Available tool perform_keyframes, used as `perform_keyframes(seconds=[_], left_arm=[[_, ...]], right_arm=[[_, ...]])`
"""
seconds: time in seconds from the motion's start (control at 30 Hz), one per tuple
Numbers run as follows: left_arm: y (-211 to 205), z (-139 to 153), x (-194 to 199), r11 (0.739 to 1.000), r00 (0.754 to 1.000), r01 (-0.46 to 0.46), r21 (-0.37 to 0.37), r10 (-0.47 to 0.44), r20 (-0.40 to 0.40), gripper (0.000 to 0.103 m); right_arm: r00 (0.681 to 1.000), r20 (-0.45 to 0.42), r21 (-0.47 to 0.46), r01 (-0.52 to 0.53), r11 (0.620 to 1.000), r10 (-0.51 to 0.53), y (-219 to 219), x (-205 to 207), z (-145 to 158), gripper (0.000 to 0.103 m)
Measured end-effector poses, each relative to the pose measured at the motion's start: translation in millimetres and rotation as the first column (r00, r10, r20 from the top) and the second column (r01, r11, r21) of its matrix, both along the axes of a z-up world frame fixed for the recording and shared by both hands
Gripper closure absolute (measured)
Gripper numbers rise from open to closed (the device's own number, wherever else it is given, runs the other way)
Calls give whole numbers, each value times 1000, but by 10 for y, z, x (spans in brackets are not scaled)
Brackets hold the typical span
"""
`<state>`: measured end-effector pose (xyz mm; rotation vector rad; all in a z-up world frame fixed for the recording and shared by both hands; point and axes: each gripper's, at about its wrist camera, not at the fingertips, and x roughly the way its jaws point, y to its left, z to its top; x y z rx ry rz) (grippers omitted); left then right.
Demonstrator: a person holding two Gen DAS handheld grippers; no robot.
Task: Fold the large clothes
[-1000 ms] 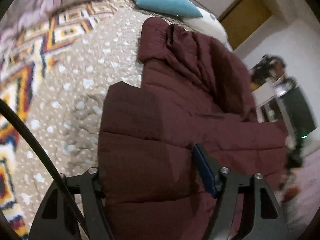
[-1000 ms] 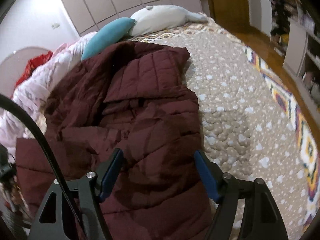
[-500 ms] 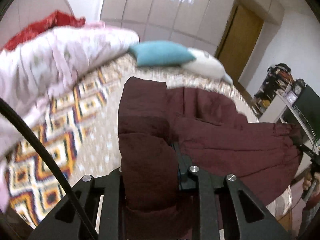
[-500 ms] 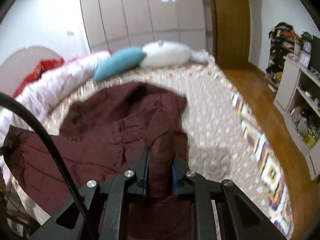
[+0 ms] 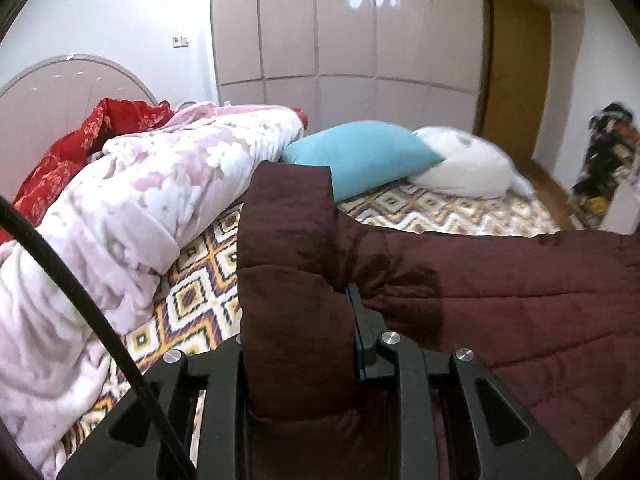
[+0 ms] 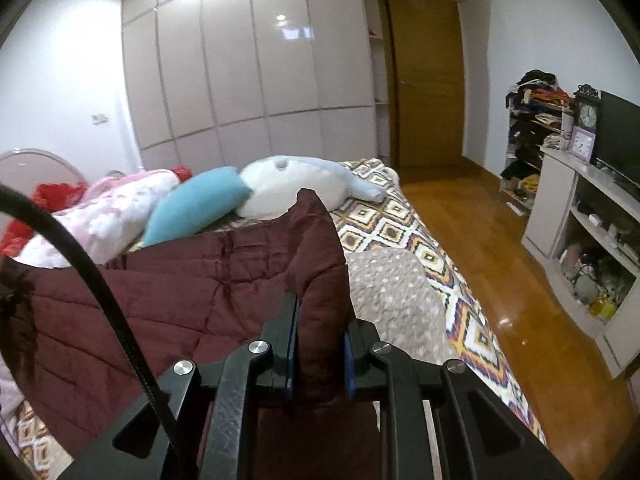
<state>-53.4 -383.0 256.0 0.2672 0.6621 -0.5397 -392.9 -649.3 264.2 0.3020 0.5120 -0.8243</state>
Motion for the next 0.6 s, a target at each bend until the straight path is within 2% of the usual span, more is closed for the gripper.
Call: perform_keyframes(seconds=[0.1,0.23,0.27,0.3,0.4,0.5,0.57,0.6], left_arm=[[-378,-500,307,995,999,-33,92,34,-9,78],[-646,-1192,613,981,997,-61,185,69,-34,73],[-677,-1374,698,979,995,-62,193,75,-59,70],[-689,-1531,774,979,993,-65,194,82,-82,62],[-637,-1790,917,984,986,-79,157,101,-132,42],[-513,-1849,1092,990,969,-106,96,125,-213,29],[-419,-1806,1159,992,955,-119,43,126,-269,29],[-342,-1746,1164,991,951,-129,19,129,-280,29]], right_arm=[[998,-64,0,19,1000,-19,-246,386,-297,84],[985,-164,21,53,998,-49,-583,873,-911,84],[979,-193,34,71,997,-63,-690,987,-1129,84],[976,-206,52,83,995,-70,-763,1034,-1289,84],[967,-240,125,113,986,-80,-972,1118,-1738,81],[962,-252,143,148,979,-109,-1067,1131,-1954,67],[958,-255,144,175,974,-135,-1099,1094,-1932,49],[960,-244,145,174,974,-135,-1106,1052,-1896,48]])
